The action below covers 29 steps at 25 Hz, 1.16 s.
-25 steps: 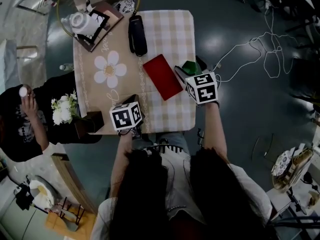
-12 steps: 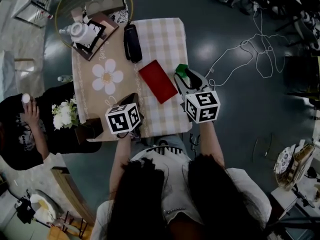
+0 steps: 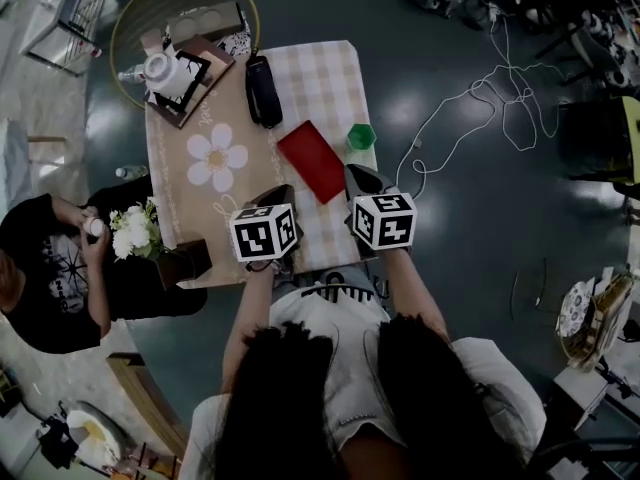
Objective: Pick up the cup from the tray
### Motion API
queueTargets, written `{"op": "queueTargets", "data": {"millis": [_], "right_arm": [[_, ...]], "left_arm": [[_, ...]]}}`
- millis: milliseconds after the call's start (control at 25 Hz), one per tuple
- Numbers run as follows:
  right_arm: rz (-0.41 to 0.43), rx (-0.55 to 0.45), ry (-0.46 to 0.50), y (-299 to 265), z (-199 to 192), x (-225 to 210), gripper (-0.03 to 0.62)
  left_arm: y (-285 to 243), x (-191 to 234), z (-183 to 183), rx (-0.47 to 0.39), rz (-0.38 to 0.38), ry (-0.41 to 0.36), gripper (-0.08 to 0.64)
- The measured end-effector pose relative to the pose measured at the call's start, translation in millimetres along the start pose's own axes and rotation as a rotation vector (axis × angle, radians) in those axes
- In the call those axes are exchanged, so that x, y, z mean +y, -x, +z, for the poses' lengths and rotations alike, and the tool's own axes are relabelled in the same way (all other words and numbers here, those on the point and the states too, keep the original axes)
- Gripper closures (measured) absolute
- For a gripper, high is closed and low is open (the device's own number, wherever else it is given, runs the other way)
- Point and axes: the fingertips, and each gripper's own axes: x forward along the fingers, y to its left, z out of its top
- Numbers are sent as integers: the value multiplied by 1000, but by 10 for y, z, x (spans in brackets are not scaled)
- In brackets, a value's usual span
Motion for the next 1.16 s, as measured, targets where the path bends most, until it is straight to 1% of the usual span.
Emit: {"op": "queueTargets", "data": {"millis": [240,560,760,920,1040,1160], "right_arm": [[-63,28,49,68,-147,69,583],[-101,36,42,161,-214,88,583],[-116,53,48,176,-287,92,583],[-129,61,96,224,-306,127,583],[-122,59,83,226,-327,131,583],[-138,64,120,268,-345,130,583]], "left_arm": [[20,-94,23,-14,-38,-26,552],[48,-239,45,-19,-76,-65,552],[65,-262,21,-21,-80,-73,552],[106,-226,-12,-23,-67,-71,552],[141,-210,-24,-28,-62,-58,552],[163,-233,-50,-33,-66,-51,552]]}}
